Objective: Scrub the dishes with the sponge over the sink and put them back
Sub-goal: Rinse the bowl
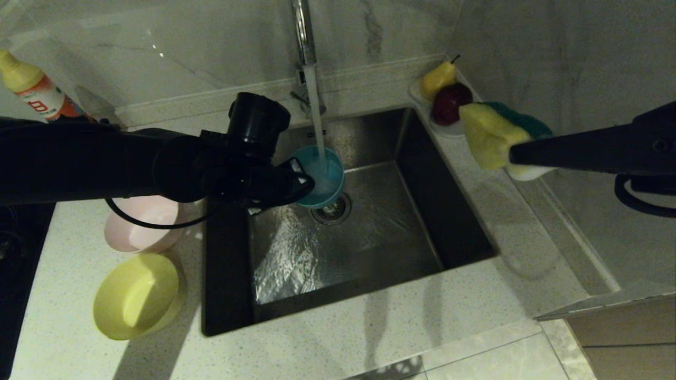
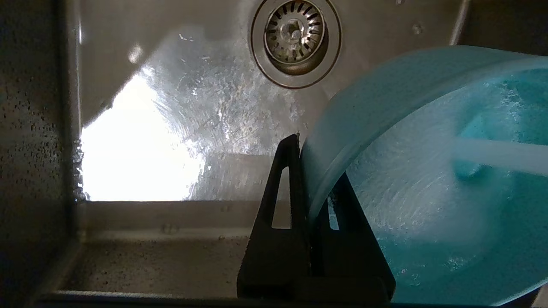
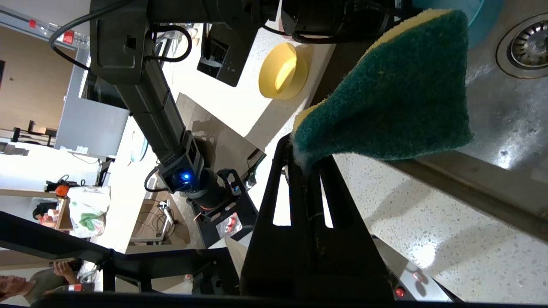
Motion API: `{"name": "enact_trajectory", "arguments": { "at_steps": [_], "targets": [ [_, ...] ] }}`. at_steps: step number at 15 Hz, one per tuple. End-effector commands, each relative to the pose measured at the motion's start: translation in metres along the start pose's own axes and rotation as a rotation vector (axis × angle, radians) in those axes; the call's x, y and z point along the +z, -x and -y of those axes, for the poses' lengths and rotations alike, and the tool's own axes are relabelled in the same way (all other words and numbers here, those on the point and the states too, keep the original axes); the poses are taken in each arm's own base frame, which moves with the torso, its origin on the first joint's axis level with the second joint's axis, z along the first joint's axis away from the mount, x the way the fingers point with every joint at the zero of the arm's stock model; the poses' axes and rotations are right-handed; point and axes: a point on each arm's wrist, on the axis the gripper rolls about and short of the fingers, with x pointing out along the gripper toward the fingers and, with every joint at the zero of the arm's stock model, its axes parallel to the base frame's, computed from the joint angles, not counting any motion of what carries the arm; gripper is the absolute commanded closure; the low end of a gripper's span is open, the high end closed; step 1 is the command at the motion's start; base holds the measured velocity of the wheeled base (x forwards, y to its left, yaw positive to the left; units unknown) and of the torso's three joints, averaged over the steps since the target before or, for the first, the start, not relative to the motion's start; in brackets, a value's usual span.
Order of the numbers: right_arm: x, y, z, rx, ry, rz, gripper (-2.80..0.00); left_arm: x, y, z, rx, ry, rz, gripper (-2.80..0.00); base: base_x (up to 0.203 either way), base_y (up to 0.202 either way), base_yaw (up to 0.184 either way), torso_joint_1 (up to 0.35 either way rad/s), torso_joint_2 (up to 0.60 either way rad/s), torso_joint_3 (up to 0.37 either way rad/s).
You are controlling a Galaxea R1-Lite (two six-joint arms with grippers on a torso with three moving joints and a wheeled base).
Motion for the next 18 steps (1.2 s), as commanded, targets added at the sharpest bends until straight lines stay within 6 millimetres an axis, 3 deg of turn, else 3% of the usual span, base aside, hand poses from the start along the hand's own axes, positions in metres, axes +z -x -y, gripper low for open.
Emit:
{"name": "enact_trajectory", "arguments": {
  "at_steps": [1, 7, 11, 14, 18],
  "targets": [
    [0.0, -0.001, 0.0, 0.003, -0.004, -0.004, 0.0, 0.002, 0.004, 0.0, -0.001, 0.007, 0.009, 0.0, 0.0, 0.0, 0.0, 0.0, 0.0, 0.0],
    [-0.005, -0.002, 0.002, -0.003, -0.013, -0.021, 0.0, 0.008, 0.011, -0.004, 0.048, 0.007, 0.087, 0.0, 0.0, 0.0, 0.0, 0.0, 0.0, 0.0],
    [-0.008, -0.004, 0.004, -0.007, -0.019, -0.032, 0.0, 0.029, 0.04, -0.002, 0.034, 0.022, 0.256, 0.0, 0.0, 0.0, 0.0, 0.0, 0.0, 0.0],
    [-0.009, -0.005, 0.006, -0.009, -0.022, -0.037, 0.0, 0.042, 0.064, -0.001, -0.026, -0.064, 0.458, 0.0, 0.0, 0.0, 0.0, 0.0, 0.0, 0.0],
    [-0.013, -0.01, 0.01, -0.016, -0.031, -0.059, 0.0, 0.041, 0.094, -0.013, -0.093, -0.204, 0.7, 0.0, 0.0, 0.0, 0.0, 0.0, 0.0, 0.0]
  ]
}}
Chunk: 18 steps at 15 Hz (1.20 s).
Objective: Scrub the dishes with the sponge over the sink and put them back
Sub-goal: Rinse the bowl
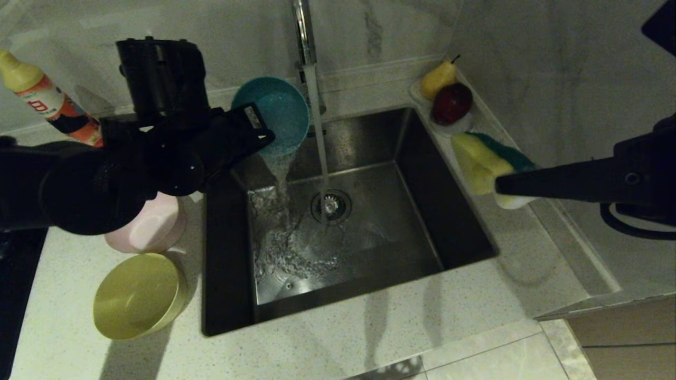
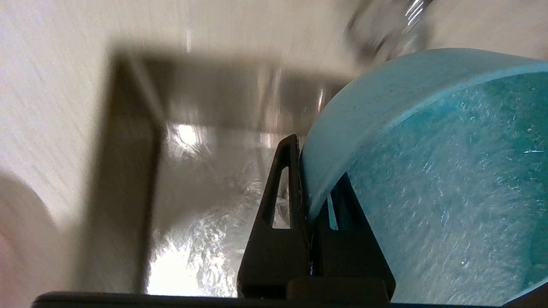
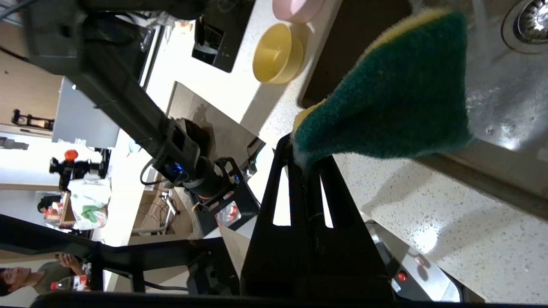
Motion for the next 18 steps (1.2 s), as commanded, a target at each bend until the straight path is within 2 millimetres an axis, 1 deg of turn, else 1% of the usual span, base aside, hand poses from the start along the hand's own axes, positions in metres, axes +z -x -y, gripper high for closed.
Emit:
{"name": "enact_trajectory", "arguments": {
  "at_steps": [1, 3, 6, 8, 11, 12, 14, 16, 18],
  "targets": [
    [-0.001, -0.003, 0.002, 0.001, -0.007, -0.012, 0.0, 0.018, 0.027, -0.01, -0.049, -0.038, 0.198, 0.0, 0.0, 0.0, 0.0, 0.0, 0.0, 0.0],
    [-0.002, -0.007, 0.004, -0.002, -0.013, -0.022, 0.0, 0.023, 0.04, -0.016, -0.076, -0.103, 0.343, 0.0, 0.0, 0.0, 0.0, 0.0, 0.0, 0.0],
    [-0.002, -0.009, 0.006, -0.004, -0.016, -0.028, 0.0, 0.013, 0.047, -0.022, -0.145, -0.13, 0.394, 0.0, 0.0, 0.0, 0.0, 0.0, 0.0, 0.0],
    [-0.002, -0.008, 0.005, -0.005, -0.015, -0.025, 0.0, 0.013, 0.054, -0.024, -0.196, -0.116, 0.445, 0.0, 0.0, 0.0, 0.0, 0.0, 0.0, 0.0],
    [-0.002, -0.008, 0.005, -0.005, -0.014, -0.025, 0.0, 0.008, 0.069, -0.033, -0.271, -0.131, 0.528, 0.0, 0.0, 0.0, 0.0, 0.0, 0.0, 0.0],
    [-0.002, -0.009, 0.005, 0.001, -0.018, -0.027, 0.0, 0.01, 0.075, -0.036, -0.29, -0.128, 0.56, 0.0, 0.0, 0.0, 0.0, 0.0, 0.0, 0.0],
    [-0.001, -0.006, 0.003, 0.014, -0.014, -0.022, 0.0, 0.009, 0.081, -0.039, -0.308, -0.127, 0.58, 0.0, 0.0, 0.0, 0.0, 0.0, 0.0, 0.0],
    [-0.001, -0.009, 0.005, 0.011, -0.017, -0.027, 0.0, 0.013, 0.086, -0.041, -0.315, -0.122, 0.596, 0.0, 0.0, 0.0, 0.0, 0.0, 0.0, 0.0],
    [-0.001, -0.009, 0.005, 0.013, -0.018, -0.028, 0.0, 0.012, 0.088, -0.042, -0.317, -0.123, 0.586, 0.0, 0.0, 0.0, 0.0, 0.0, 0.0, 0.0]
  ]
}}
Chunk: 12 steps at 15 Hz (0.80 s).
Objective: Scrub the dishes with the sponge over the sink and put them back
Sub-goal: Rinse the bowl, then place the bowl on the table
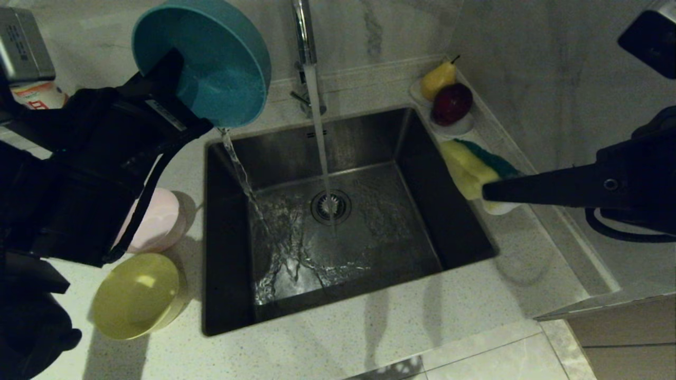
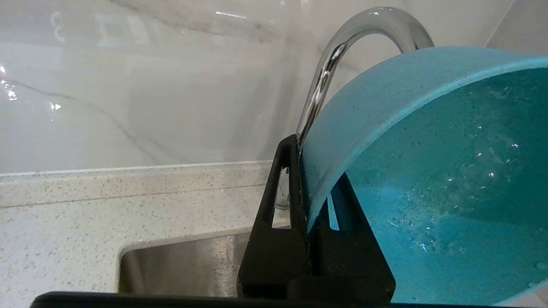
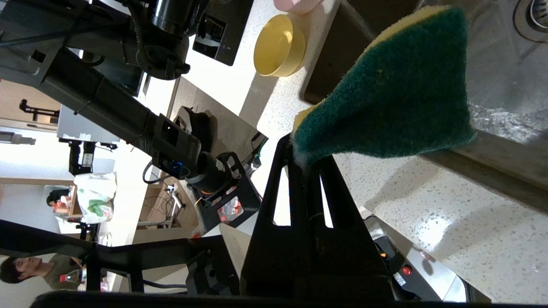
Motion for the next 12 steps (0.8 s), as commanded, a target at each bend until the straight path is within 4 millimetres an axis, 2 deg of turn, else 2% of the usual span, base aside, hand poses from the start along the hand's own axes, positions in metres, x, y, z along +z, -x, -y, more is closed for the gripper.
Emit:
{"name": "enact_trajectory", "arguments": {
  "at_steps": [1, 3, 5, 7, 9, 12],
  "targets": [
    [0.0, -0.001, 0.0, 0.004, -0.002, -0.005, 0.0, 0.004, 0.002, -0.001, 0.006, 0.002, 0.001, 0.0, 0.0, 0.0, 0.0, 0.0, 0.0, 0.0],
    [0.0, 0.0, -0.001, 0.005, 0.0, -0.001, 0.0, 0.008, 0.003, -0.002, 0.005, -0.007, -0.032, 0.0, 0.0, 0.0, 0.0, 0.0, 0.0, 0.0],
    [-0.001, -0.001, 0.001, 0.002, -0.005, -0.006, 0.0, 0.003, 0.003, -0.004, 0.008, -0.039, -0.152, 0.0, 0.0, 0.0, 0.0, 0.0, 0.0, 0.0],
    [-0.002, -0.004, 0.003, -0.005, -0.017, -0.015, 0.0, -0.002, 0.007, -0.01, 0.056, -0.071, -0.313, 0.0, 0.0, 0.0, 0.0, 0.0, 0.0, 0.0],
    [-0.004, -0.002, 0.006, -0.021, -0.024, -0.016, 0.0, 0.0, 0.015, -0.015, 0.092, -0.074, -0.471, 0.0, 0.0, 0.0, 0.0, 0.0, 0.0, 0.0],
    [-0.004, 0.004, 0.01, -0.052, -0.033, -0.007, 0.0, 0.008, 0.016, -0.017, 0.175, -0.015, -0.747, 0.0, 0.0, 0.0, 0.0, 0.0, 0.0, 0.0]
  ]
}}
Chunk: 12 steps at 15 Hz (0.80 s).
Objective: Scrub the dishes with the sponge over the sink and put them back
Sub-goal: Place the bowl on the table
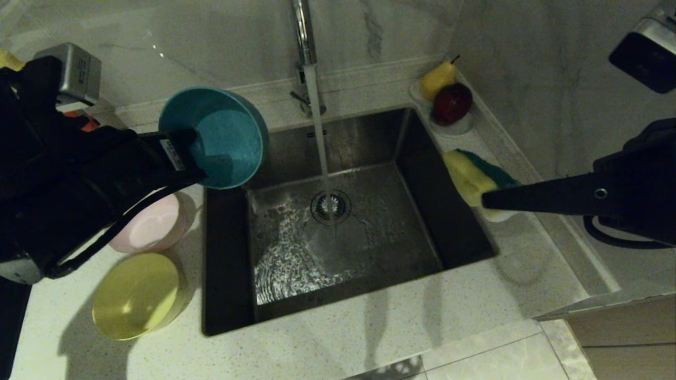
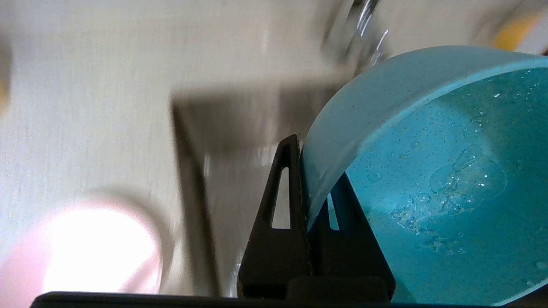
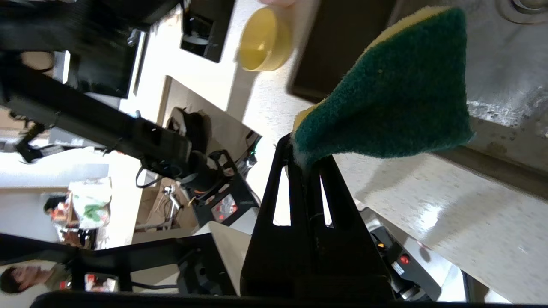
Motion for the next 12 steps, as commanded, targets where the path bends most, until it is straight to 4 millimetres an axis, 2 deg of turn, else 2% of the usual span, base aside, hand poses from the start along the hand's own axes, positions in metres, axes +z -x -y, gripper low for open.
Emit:
{"name": "enact_trajectory", "arguments": {
  "at_steps": [1, 3, 4, 8, 12],
  "targets": [
    [-0.001, 0.005, 0.004, -0.025, -0.012, 0.007, 0.0, 0.01, 0.01, -0.004, 0.066, 0.051, -0.279, 0.0, 0.0, 0.0, 0.0, 0.0, 0.0, 0.0],
    [-0.004, 0.006, 0.008, -0.04, -0.021, 0.004, 0.0, 0.034, 0.01, -0.007, 0.124, 0.194, -0.358, 0.0, 0.0, 0.0, 0.0, 0.0, 0.0, 0.0],
    [-0.004, 0.007, 0.008, -0.046, -0.025, 0.004, 0.0, 0.041, 0.008, -0.015, 0.171, 0.241, -0.388, 0.0, 0.0, 0.0, 0.0, 0.0, 0.0, 0.0],
    [-0.007, 0.006, 0.014, -0.076, -0.044, -0.009, 0.0, 0.049, -0.025, -0.056, 0.422, 0.42, -0.385, 0.0, 0.0, 0.0, 0.0, 0.0, 0.0, 0.0],
    [-0.02, 0.004, 0.027, -0.115, -0.069, -0.04, 0.0, 0.05, -0.03, -0.103, 0.652, 0.526, -0.383, 0.0, 0.0, 0.0, 0.0, 0.0, 0.0, 0.0]
  ]
}}
